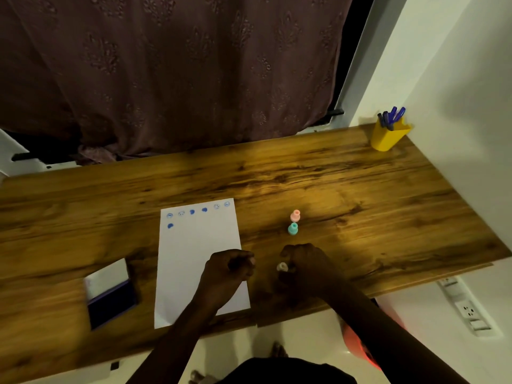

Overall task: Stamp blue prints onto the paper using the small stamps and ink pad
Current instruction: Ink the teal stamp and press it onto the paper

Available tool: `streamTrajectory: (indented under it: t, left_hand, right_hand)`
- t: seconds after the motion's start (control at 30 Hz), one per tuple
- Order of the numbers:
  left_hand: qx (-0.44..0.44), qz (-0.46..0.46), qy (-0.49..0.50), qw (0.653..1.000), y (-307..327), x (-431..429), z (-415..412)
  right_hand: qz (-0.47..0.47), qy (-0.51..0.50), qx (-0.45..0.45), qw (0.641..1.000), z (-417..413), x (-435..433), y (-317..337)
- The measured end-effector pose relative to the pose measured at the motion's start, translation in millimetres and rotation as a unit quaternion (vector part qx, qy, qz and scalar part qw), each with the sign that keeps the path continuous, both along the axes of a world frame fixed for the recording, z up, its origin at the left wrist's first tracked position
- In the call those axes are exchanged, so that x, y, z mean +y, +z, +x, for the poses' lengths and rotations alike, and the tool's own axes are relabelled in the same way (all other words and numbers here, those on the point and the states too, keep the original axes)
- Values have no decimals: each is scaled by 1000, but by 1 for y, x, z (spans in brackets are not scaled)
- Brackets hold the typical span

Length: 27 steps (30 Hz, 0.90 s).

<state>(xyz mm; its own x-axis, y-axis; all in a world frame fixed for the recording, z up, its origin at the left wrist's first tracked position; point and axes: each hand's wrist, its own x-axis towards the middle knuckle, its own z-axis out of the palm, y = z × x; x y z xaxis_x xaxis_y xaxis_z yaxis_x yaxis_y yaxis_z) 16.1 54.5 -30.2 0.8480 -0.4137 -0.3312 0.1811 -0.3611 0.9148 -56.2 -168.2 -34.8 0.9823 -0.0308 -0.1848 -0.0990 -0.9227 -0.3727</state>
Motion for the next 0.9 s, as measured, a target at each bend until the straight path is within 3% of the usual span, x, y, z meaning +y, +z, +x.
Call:
streamTrajectory:
  t: [0.23, 0.5, 0.6, 0.77, 0.9]
  left_hand:
    - [-2, 4, 11, 1000, 4, -4, 4]
    - [1, -5, 24, 1000, 2, 3, 4]
    - [-9, 8, 19, 1000, 2, 8, 4]
    - [-29, -11, 34, 999, 9, 10, 7]
    - [-39, -50, 48, 997, 19, 9, 9]
  right_hand:
    - [-29, -100, -89, 991, 32, -34, 20]
    - [-94, -86, -56, 990, 57, -43, 3]
    - [-74, -98, -49, 991, 59, -43, -2]
    - [147, -184, -63, 970, 57, -27, 16]
    - [418, -260, 16, 870, 51, 7, 39]
